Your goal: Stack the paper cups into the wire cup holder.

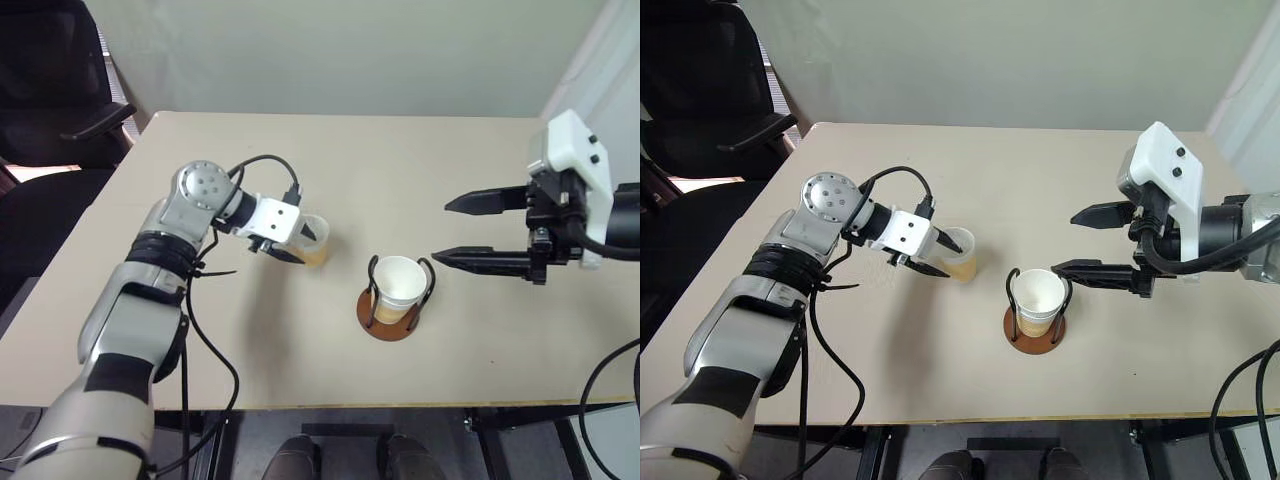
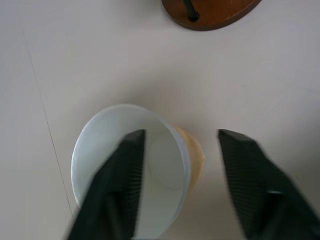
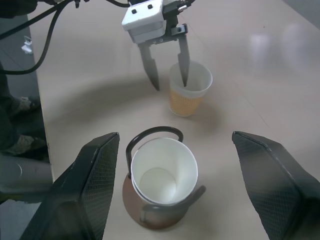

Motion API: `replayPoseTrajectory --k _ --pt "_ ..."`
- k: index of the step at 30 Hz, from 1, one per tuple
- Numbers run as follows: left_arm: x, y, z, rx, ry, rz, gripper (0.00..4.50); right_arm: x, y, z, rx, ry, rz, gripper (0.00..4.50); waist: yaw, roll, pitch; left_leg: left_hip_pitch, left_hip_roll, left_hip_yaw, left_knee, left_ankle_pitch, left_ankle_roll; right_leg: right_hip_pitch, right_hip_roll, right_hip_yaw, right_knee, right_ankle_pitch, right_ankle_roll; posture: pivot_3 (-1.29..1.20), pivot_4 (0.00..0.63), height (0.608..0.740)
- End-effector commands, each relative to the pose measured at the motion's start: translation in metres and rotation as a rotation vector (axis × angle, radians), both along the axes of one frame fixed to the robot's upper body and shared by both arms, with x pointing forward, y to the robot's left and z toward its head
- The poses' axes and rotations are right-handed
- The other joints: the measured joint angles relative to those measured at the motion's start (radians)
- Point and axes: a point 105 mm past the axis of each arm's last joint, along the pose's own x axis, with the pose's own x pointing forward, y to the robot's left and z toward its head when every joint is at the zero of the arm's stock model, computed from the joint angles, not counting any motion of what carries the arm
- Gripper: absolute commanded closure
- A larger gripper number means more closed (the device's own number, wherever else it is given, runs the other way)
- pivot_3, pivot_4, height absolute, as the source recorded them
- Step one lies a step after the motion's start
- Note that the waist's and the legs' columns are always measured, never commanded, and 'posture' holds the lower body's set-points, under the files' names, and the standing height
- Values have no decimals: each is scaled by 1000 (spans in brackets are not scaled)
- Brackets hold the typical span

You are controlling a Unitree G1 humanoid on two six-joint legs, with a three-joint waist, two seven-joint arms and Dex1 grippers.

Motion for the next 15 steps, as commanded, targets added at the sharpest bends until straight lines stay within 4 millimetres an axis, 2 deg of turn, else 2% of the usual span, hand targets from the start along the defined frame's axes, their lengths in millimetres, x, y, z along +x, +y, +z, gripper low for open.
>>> replayPoseTrajectory --k 1,4,12,15 --pt "1 -4 14 1 -46 -27 3526 -4 -4 9 11 -42 -15 745 0 0 0 0 0 0 0 0 0 0 1 0 0 0 0 0 150 740" --pt "-1 -2 11 16 -40 -37 4455 -2 -5 9 14 -42 -26 745 1 0 0 -1 -1 0 1 0 0 -1 0 0 0 0 1 0 150 740" --pt "-5 6 5 66 -15 -54 4455 0 -10 7 3 -47 -41 745 2 0 0 -3 0 0 1 0 0 -2 -1 0 0 1 2 0 150 740" --pt "-7 6 8 69 -12 -61 4455 0 -13 8 1 -52 -49 745 2 0 0 -3 0 1 1 0 0 -2 0 0 0 1 2 0 150 740"
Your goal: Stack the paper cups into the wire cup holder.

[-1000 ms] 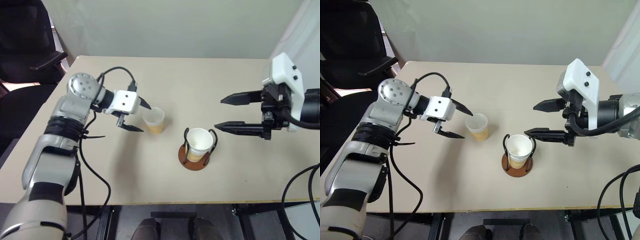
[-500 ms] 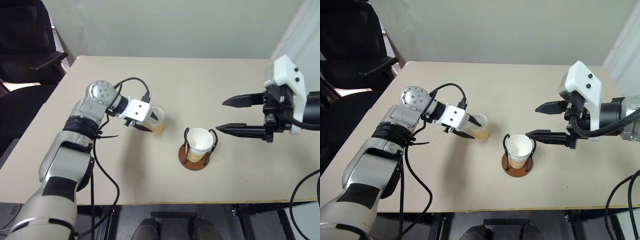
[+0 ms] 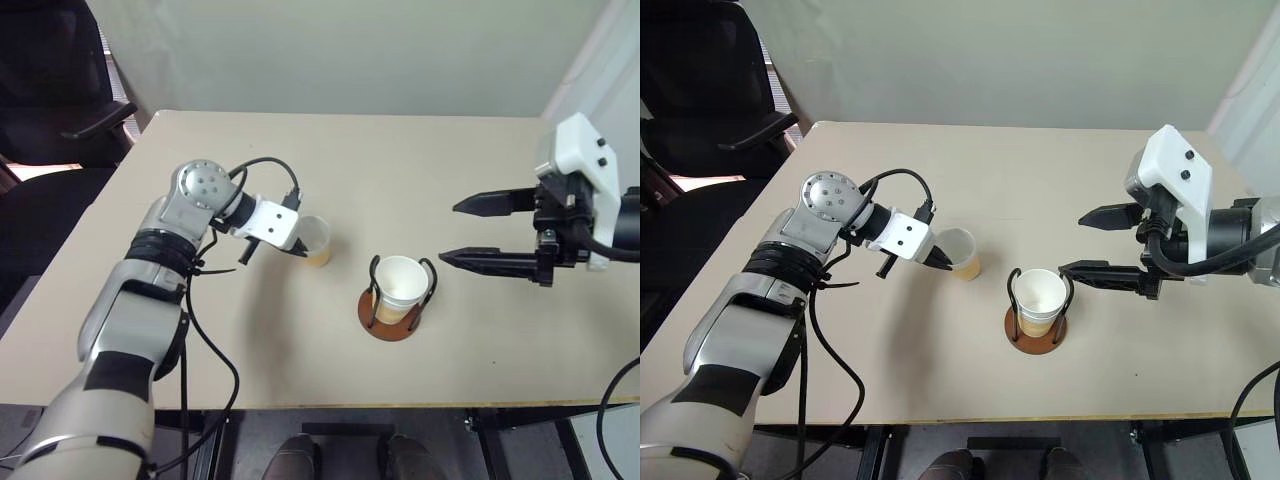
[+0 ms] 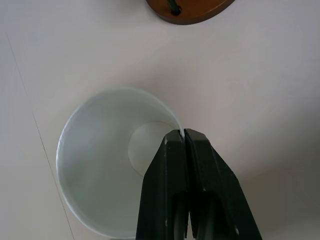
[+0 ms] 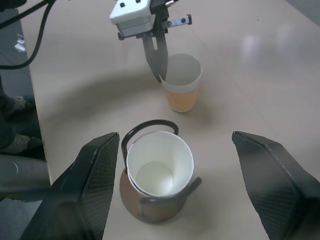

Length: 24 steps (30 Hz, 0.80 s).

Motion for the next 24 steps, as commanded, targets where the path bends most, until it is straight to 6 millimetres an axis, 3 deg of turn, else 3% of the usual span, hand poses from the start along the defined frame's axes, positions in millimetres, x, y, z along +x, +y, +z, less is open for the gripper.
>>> replayPoseTrajectory --k 1,7,18,24 --pt "-3 0 16 3 -22 -25 4455 -1 -7 12 12 -65 -19 745 0 0 0 0 0 0 0 0 0 0 0 0 0 0 0 0 150 740" --pt "-5 -22 66 -169 -10 -19 4455 -7 -17 10 13 -138 14 745 10 0 0 -3 0 -1 1 0 0 -1 0 -1 -1 0 1 0 150 740" --pt "-66 -63 125 -278 173 -200 4455 -27 -47 0 70 -93 30 745 13 0 0 -3 -1 2 1 -1 0 0 -1 -1 -2 1 2 0 150 740" --pt "-84 -82 146 -272 206 -286 4455 -35 -56 -5 76 -81 3 745 10 0 0 2 -2 3 1 -1 1 5 -4 0 -1 1 2 0 150 740"
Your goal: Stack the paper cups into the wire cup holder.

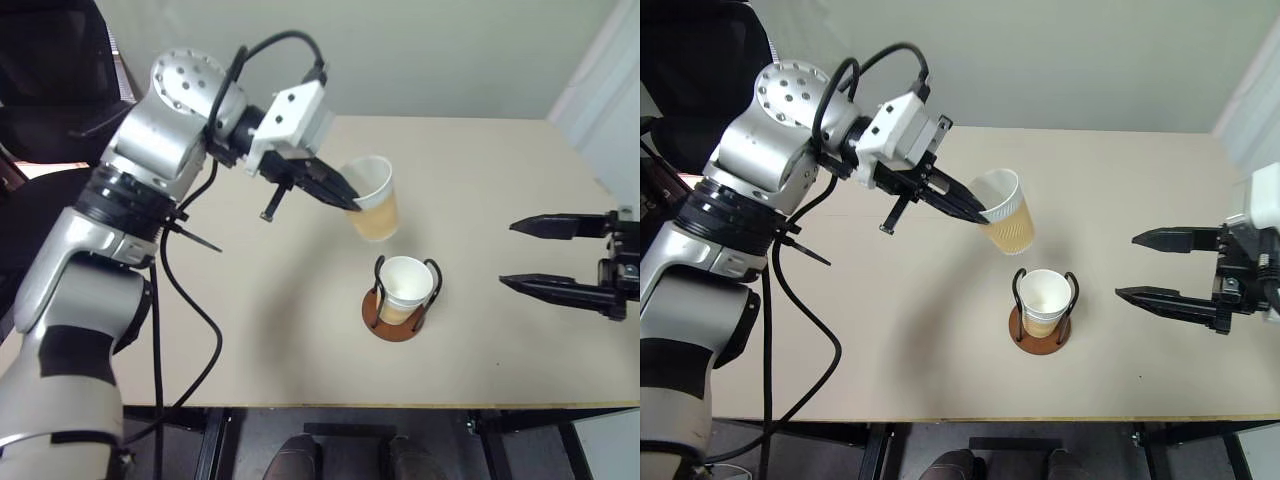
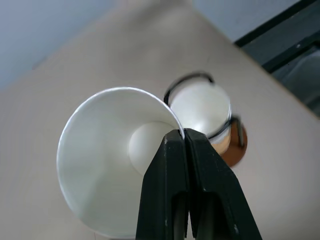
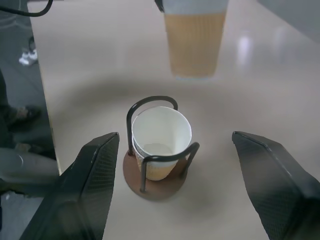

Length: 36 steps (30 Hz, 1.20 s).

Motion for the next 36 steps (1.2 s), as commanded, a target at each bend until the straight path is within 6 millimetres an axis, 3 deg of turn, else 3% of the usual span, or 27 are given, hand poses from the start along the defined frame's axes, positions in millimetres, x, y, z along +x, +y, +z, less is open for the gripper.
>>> replayPoseTrajectory --k 1,15,25,28,36 --pt "-18 -11 17 11 0 -93 4455 -8 -1 7 -13 -64 3 745 -1 0 0 1 -1 2 -1 0 0 0 1 -1 0 0 0 0 150 740" --pt "-2 -42 -44 179 14 -182 4455 -19 -4 2 -38 -68 -69 745 -2 0 1 3 -2 2 0 0 3 5 -2 0 -1 0 3 0 150 740" --pt "-13 -50 -59 234 -19 -261 4455 -18 -2 3 -46 -64 -67 745 2 0 1 3 -3 2 0 -1 3 5 -2 0 -1 -1 6 0 150 740" --pt "-13 -49 -58 248 -41 -255 3861 -17 -1 2 -47 -61 -59 745 2 0 1 3 -3 2 0 -1 3 5 -2 0 -1 -1 6 0 150 740" --pt "-7 -55 -39 149 -12 -203 1232 -15 -2 1 -54 -48 -42 745 2 0 1 3 -3 2 1 -1 4 6 -2 0 -1 -1 6 0 150 740"
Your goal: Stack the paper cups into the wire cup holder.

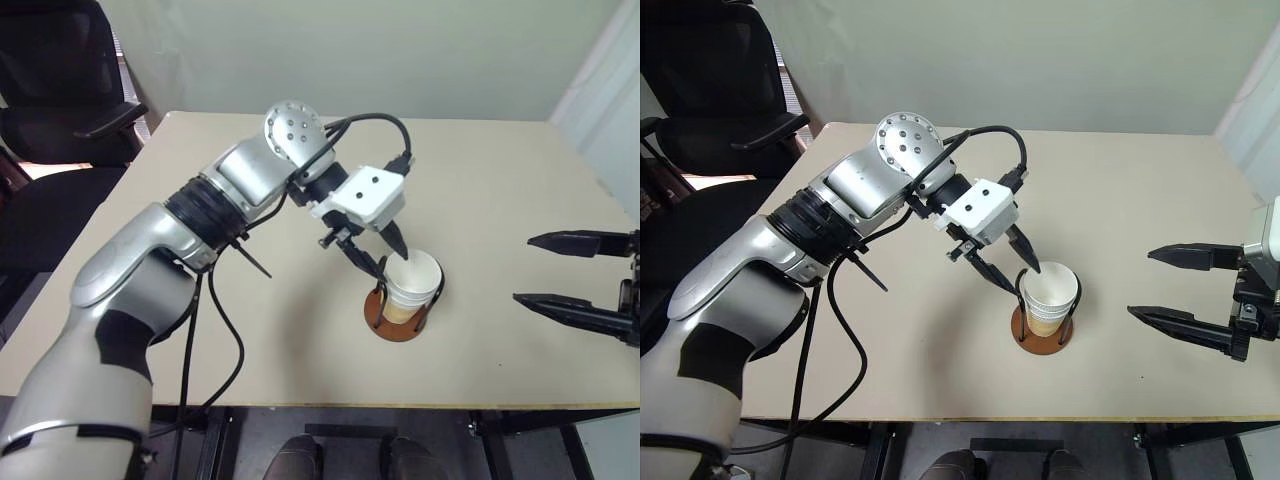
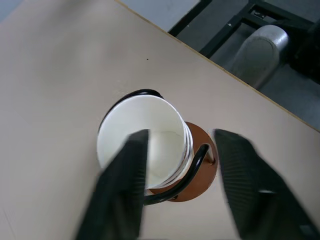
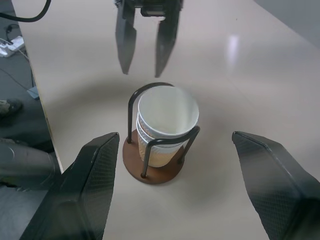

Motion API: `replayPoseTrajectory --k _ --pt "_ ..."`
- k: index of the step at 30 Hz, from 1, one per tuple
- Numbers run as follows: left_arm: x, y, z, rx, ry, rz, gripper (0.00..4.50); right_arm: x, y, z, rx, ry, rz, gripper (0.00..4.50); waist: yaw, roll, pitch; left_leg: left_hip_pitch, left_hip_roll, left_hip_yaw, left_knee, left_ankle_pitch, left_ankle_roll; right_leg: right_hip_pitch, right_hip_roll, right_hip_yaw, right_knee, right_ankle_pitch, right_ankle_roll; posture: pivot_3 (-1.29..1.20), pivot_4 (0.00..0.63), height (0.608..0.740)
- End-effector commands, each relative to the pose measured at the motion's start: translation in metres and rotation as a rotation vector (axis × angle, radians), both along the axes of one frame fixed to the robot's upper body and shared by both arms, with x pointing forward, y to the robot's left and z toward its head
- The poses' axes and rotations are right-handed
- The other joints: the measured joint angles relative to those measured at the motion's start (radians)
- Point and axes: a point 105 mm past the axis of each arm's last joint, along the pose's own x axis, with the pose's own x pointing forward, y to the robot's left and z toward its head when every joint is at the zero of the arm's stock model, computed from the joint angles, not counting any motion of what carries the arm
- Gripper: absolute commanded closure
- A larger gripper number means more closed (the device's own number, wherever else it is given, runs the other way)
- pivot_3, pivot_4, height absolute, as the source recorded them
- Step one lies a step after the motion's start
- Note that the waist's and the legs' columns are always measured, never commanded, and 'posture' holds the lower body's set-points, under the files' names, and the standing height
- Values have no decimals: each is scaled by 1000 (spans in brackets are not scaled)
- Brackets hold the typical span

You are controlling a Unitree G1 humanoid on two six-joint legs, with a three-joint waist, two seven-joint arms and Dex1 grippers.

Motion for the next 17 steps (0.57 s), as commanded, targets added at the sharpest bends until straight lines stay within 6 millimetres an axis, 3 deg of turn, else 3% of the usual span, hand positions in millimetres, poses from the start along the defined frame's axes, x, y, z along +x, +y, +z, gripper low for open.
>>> replayPoseTrajectory --k 1,4,7,11,15,17 --pt "-1 -2 29 -96 4 11 879 0 2 5 -20 -24 20 745 0 0 0 0 0 0 0 0 0 0 0 0 0 0 0 0 150 740" --pt "11 5 55 -250 29 110 879 5 5 5 -10 -19 28 745 -2 0 0 0 0 1 0 0 0 0 0 0 0 0 0 0 150 740" --pt "24 27 74 -435 118 263 879 13 10 4 8 1 67 745 -11 1 0 1 0 1 -1 0 0 0 0 0 0 0 0 0 150 740" --pt "40 71 46 -543 140 525 879 23 11 -1 -7 35 126 745 -20 5 -3 4 0 3 -2 1 -1 0 2 2 1 -1 1 0 150 740" --pt "40 115 14 -585 147 791 879 31 11 -3 -3 22 148 745 -17 4 -2 5 2 1 0 1 -2 2 7 3 2 -1 2 0 150 740" --pt "38 138 8 -634 166 924 879 35 11 -1 1 6 166 745 -17 4 -2 5 1 0 0 2 -2 1 8 3 1 -1 1 0 150 740"
